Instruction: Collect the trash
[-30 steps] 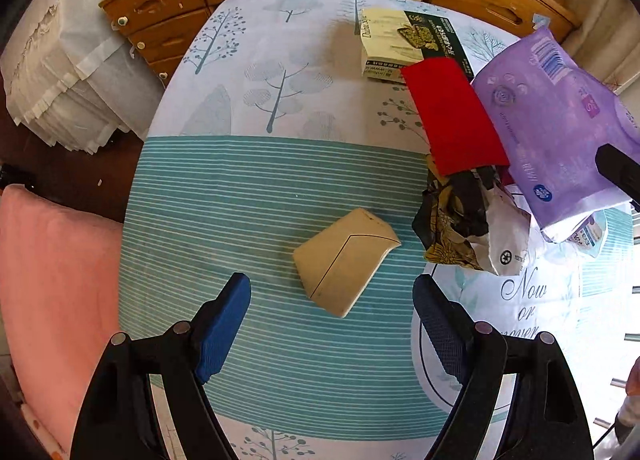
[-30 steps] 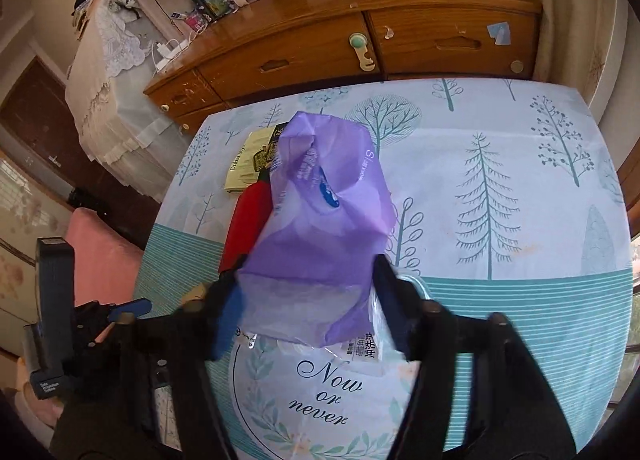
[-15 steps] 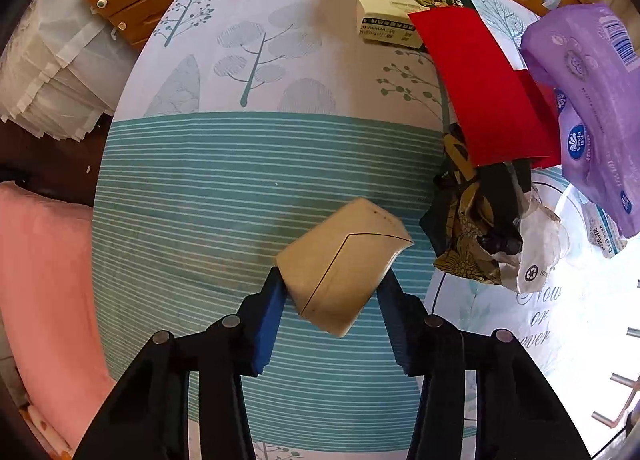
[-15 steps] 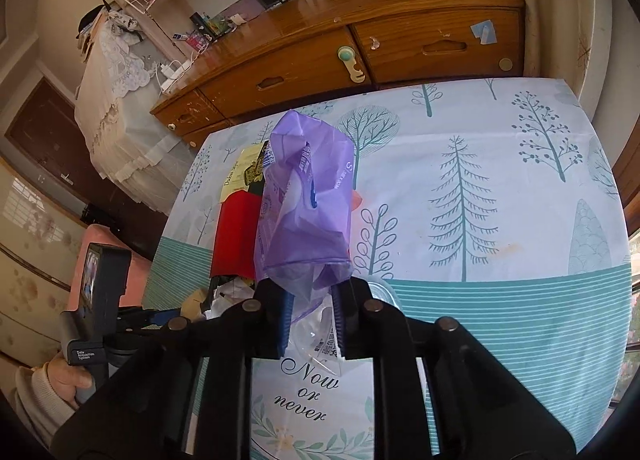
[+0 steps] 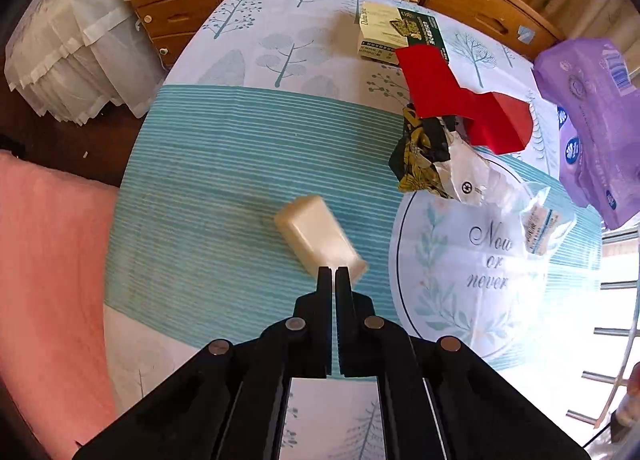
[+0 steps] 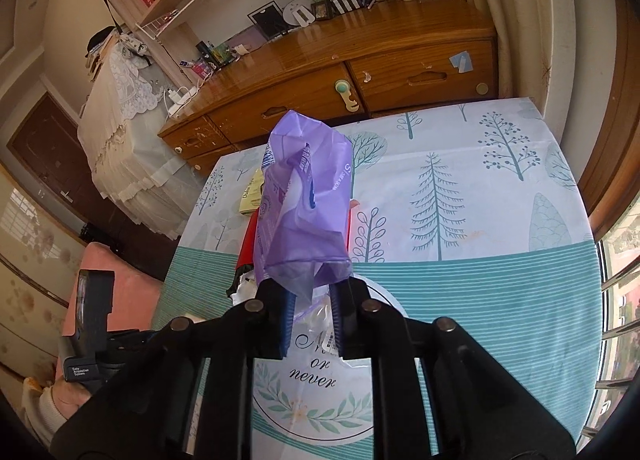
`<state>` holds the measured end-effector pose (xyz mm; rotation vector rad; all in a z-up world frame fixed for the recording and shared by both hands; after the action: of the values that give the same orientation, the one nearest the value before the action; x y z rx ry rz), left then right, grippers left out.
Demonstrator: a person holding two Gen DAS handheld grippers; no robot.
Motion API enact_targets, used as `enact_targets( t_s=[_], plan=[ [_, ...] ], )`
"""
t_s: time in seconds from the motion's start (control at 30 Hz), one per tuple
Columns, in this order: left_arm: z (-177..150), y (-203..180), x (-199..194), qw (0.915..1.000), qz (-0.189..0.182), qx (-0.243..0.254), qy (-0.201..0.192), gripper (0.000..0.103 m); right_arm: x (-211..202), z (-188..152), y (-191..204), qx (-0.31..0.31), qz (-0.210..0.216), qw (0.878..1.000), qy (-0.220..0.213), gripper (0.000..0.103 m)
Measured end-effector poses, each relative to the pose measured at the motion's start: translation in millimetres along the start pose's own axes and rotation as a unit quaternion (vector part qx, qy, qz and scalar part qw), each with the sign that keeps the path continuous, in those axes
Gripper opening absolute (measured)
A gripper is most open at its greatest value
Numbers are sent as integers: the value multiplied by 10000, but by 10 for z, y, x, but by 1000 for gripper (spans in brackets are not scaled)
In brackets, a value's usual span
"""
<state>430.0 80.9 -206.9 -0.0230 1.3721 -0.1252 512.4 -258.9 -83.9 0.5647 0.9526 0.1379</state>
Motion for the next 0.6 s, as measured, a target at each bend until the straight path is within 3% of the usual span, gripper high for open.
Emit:
enact_targets(
  t_s=[0.2, 0.37, 0.6],
  plan=[
    [-462, -40, -497, 9982, -316, 252, -443, 1, -666, -321, 160, 43, -129, 9988, -472, 12],
    [-805, 110, -677, 9969, -455, 416, -487, 1, -1244, -781, 284, 131, -255, 9962, -822, 12],
    [-982, 394, -817, 9966, -448, 407, -551, 1, -1557, -1446, 397, 278, -380, 9958, -784, 11]
  ],
)
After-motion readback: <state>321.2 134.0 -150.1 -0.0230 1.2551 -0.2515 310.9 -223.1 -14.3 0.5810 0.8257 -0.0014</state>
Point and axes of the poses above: each gripper's, at about its wrist camera, not at the fingertips, and x roughly the way its jaws point, y to its left, z to its top, the point moved 8 cm from there along x, roughly the way its jaws point, and after that the axes turned 13 degrees about x, right-handed, at the moved point
